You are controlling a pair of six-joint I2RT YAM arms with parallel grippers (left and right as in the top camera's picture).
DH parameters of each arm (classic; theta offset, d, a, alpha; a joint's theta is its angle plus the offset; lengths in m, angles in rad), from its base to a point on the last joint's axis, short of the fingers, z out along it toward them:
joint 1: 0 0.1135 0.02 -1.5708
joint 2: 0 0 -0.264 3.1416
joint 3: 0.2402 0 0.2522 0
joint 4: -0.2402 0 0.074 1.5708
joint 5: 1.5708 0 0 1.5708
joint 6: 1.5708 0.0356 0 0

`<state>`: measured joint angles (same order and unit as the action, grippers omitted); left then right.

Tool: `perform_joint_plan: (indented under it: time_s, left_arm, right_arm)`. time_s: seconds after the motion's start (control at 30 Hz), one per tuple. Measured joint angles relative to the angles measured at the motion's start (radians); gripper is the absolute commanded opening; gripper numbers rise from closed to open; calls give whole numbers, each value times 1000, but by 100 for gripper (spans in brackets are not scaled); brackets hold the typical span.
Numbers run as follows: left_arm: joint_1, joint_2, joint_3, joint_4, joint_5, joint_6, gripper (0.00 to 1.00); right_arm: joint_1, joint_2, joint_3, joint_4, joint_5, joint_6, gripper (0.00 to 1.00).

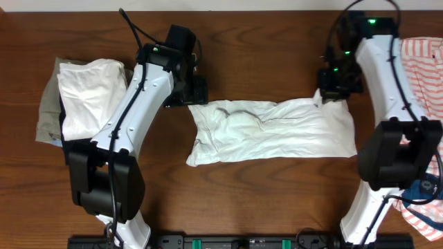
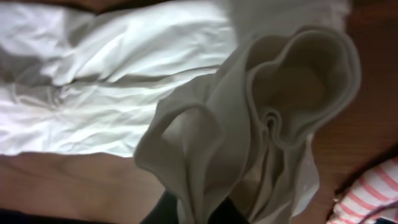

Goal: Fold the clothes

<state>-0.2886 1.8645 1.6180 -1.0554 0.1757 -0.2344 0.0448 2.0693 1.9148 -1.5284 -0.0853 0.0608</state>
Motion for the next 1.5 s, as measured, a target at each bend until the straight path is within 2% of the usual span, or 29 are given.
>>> perform_joint_plan:
  time_s: [0.07, 0.33, 0.57, 0.8, 1.03, 1.2, 1.37, 1.5]
  left_arm:
    - [0, 0, 0, 0, 0, 0, 70]
    - [0, 0, 0, 0, 0, 0, 69]
    - [0, 0, 0, 0, 0, 0, 69]
    - [0, 0, 0, 0, 0, 0, 70]
    - [0, 0, 0, -2, 0, 0, 70]
    - [0, 0, 0, -5, 0, 0, 70]
    - [0, 0, -1, -4, 0, 0, 70]
    - [0, 0, -5, -4, 0, 0, 70]
  right_arm:
    - [37, 0, -25, 8, 1, 4, 28]
    - [130, 0, -115, 47, 0, 11, 29]
    - [135, 0, -127, 45, 48, 11, 32]
    - [95, 0, -127, -32, 156, 25, 44]
    - [-5, 0, -166, -21, 177, 29, 44]
    - [-80, 0, -261, 9, 109, -14, 46]
    - [-82, 0, -372, 89, 34, -53, 47]
    - [-78, 0, -434, 154, 8, -66, 43]
